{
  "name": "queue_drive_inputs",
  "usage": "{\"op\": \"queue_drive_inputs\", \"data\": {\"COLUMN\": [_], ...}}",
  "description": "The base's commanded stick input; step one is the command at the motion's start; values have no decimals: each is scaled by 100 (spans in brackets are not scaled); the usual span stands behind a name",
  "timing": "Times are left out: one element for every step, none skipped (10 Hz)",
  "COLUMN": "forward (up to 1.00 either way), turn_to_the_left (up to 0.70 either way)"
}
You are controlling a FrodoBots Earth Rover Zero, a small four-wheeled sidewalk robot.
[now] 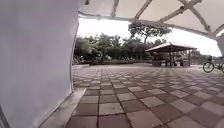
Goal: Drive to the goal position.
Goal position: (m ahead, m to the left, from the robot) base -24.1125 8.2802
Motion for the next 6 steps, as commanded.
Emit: {"op": "queue_drive_inputs", "data": {"forward": [0,0,0,0,0,0], "turn_to_the_left": [0,0,0,0,-68,-70]}}
